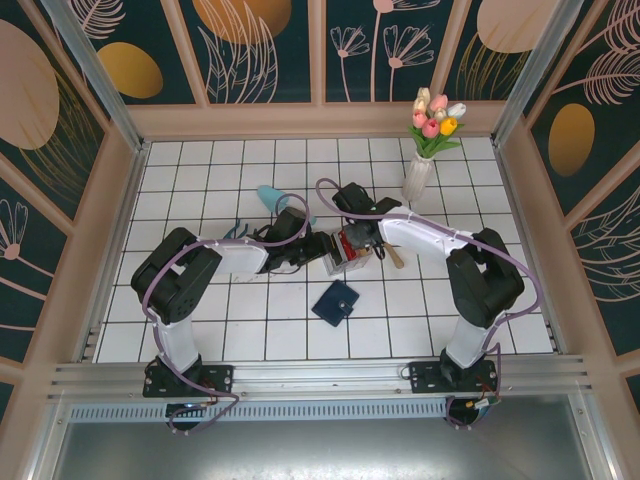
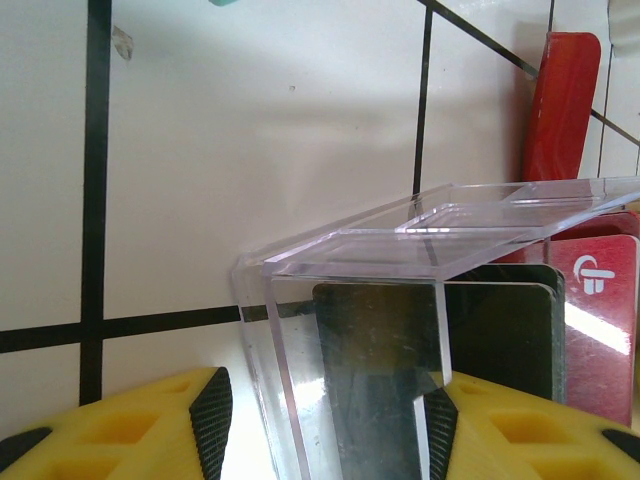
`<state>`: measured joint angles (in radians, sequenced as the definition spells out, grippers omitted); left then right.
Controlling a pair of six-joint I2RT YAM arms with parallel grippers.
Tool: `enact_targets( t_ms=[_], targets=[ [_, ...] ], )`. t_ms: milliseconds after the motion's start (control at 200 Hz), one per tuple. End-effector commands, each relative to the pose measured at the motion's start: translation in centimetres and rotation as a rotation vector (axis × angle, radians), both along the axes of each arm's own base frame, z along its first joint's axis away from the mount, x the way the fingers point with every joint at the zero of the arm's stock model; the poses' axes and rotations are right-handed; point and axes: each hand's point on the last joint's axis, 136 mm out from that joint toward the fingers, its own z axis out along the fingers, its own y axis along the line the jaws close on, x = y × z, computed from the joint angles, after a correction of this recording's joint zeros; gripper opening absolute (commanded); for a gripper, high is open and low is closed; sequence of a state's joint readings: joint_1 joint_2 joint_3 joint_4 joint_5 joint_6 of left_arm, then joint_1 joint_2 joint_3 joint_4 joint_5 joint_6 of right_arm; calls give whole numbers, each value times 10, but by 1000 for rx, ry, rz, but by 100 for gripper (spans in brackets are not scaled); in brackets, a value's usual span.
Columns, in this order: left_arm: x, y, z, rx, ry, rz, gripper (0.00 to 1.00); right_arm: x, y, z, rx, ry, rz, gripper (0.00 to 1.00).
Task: Put the credit cards into the card holder
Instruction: Pick up the credit card from the storage box.
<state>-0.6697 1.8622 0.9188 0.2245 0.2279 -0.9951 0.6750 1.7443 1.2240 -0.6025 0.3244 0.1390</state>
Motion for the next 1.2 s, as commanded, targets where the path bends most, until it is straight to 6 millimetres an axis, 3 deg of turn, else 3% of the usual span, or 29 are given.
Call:
enact_targets(
  t_ms=[0,240,656,1196],
  targets=[
    [-17,17,-32,92,77,-5,54,5,-12,20,-34,-50,-32,45],
    [-16,16,-31,88,77,-6,54,6,-8,29,-28,-70,-26,43],
    [-17,16,-33,90,80,-7,54,5,-6,29,-29,-68,-17,30],
    [-17,15,-32,87,79,-8,54,5,-7,33,-54,-83,-15,27]
  ],
)
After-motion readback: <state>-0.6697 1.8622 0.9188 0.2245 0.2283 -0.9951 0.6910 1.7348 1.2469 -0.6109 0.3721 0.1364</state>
